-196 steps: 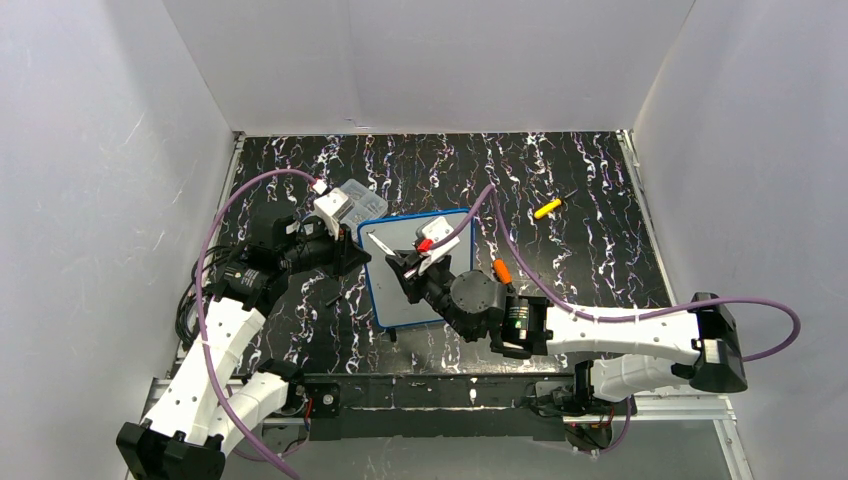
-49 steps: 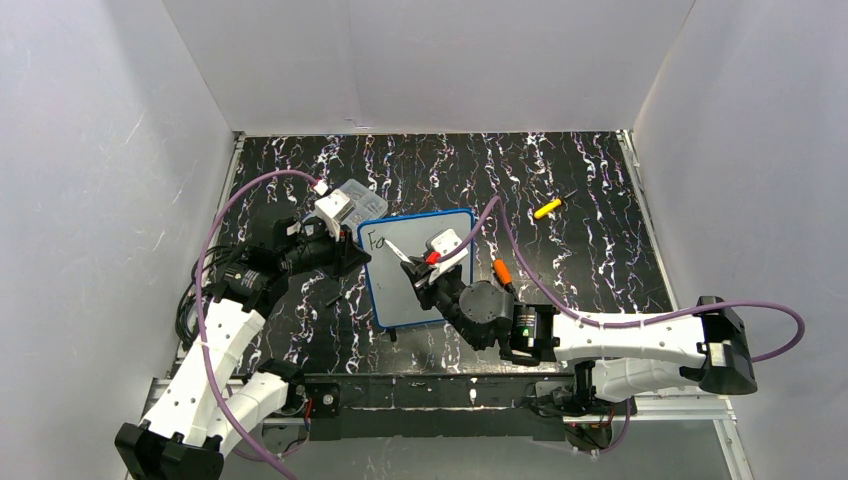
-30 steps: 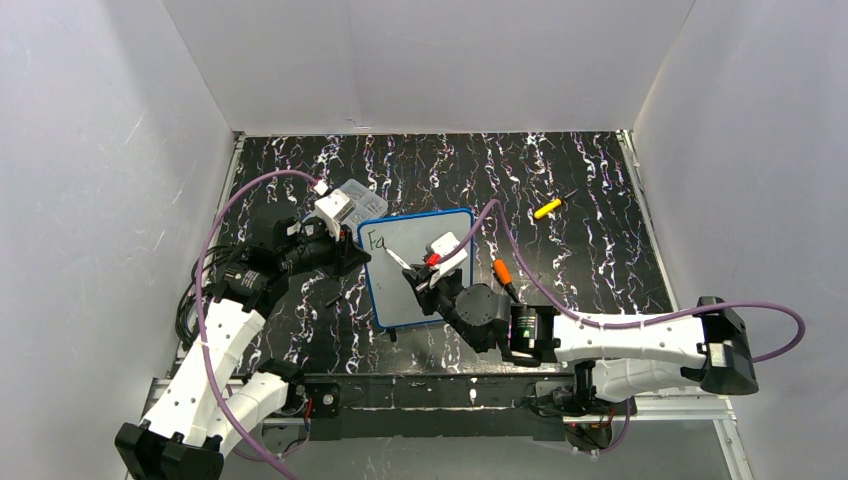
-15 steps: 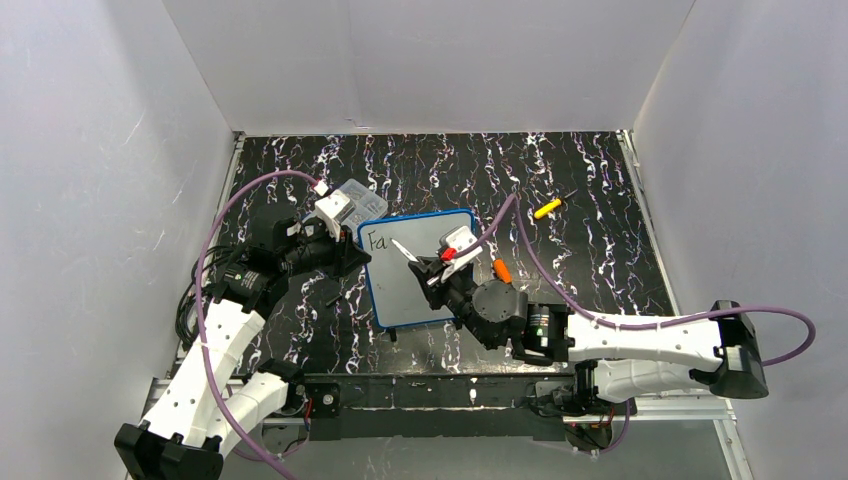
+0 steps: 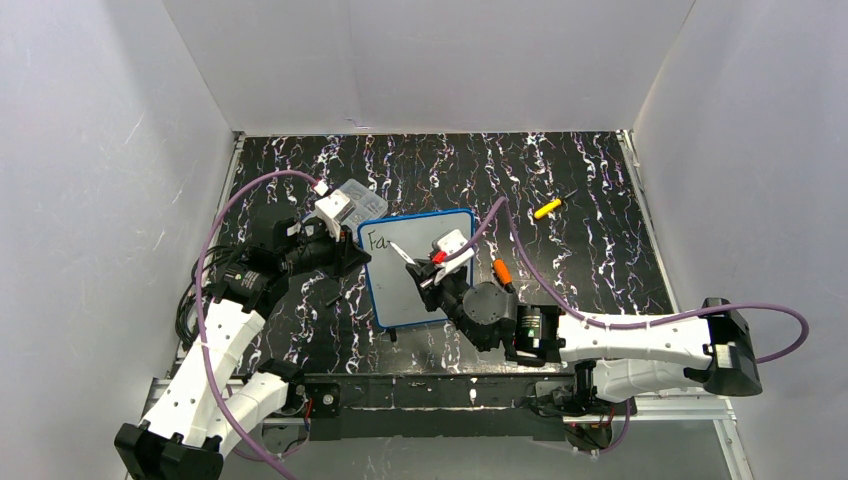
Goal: Write a sentence on the whiteboard
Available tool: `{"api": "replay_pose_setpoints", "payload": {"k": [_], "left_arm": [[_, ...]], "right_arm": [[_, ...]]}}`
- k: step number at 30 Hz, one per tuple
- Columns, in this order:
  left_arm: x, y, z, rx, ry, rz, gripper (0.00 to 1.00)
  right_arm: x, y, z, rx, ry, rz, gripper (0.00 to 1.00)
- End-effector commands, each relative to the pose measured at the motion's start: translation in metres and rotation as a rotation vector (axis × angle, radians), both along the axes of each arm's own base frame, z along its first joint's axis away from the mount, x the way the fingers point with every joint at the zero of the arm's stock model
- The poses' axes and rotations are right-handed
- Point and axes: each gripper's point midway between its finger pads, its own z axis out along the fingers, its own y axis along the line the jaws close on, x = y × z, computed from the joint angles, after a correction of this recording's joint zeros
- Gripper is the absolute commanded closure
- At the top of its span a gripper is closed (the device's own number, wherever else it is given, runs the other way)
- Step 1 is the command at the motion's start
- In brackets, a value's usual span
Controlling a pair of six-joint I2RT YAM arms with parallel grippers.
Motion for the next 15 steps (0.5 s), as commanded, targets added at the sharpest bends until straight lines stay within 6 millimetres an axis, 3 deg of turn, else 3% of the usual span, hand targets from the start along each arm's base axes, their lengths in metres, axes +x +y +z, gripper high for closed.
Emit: {"api": "replay_pose_setpoints", "payload": {"k": [1, 7, 15], "left_arm": [[-0.008, 0.003, -0.019, 0.044, 0.05, -0.014, 1.0], [-0.009, 0.003, -0.019, 0.045, 0.05, -0.014, 1.0], [-0.008, 0.003, -0.019, 0.044, 0.049, -0.014, 1.0]], "right_arm": [[0.01, -0.011, 0.015, 0.051, -0.017, -0.086, 0.99], [0.011, -0.017, 0.017, 0.059, -0.019, -0.092, 0.99], [0.008, -0.013, -0.001, 0.021, 0.008, -0.077, 0.99]]}}
